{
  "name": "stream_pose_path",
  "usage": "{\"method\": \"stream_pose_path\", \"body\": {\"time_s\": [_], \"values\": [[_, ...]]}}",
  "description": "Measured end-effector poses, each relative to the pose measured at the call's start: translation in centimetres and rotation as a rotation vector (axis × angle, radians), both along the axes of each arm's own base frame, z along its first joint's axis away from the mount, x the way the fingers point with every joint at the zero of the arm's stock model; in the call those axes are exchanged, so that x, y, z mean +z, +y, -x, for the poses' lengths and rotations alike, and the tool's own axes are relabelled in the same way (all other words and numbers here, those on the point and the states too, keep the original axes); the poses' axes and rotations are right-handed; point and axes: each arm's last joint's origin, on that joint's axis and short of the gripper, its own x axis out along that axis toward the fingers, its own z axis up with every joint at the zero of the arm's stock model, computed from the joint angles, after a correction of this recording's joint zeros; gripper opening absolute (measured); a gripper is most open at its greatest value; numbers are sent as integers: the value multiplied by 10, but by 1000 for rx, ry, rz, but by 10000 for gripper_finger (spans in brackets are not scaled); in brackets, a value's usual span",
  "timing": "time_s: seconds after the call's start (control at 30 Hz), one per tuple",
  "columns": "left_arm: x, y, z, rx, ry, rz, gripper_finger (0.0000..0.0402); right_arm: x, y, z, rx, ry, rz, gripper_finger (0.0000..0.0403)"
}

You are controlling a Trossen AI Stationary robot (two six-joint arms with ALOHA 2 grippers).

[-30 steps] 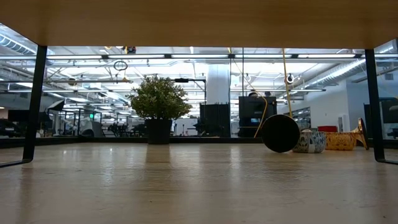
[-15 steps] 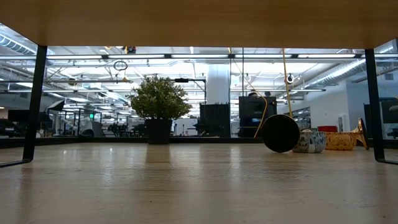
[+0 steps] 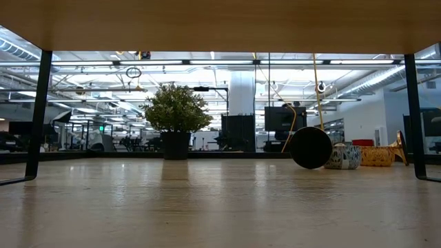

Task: Pick & Place candle stick holders
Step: Put the black patterned scented candle on the shelf

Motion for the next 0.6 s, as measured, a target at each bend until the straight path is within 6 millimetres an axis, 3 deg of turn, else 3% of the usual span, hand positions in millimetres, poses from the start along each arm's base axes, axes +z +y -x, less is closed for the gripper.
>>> {"method": "stream_pose_path", "body": {"time_s": [0.6], "values": [[-6,-3,-8,-18,-17,13,0,0,0,0,0,0,0,0]]}}
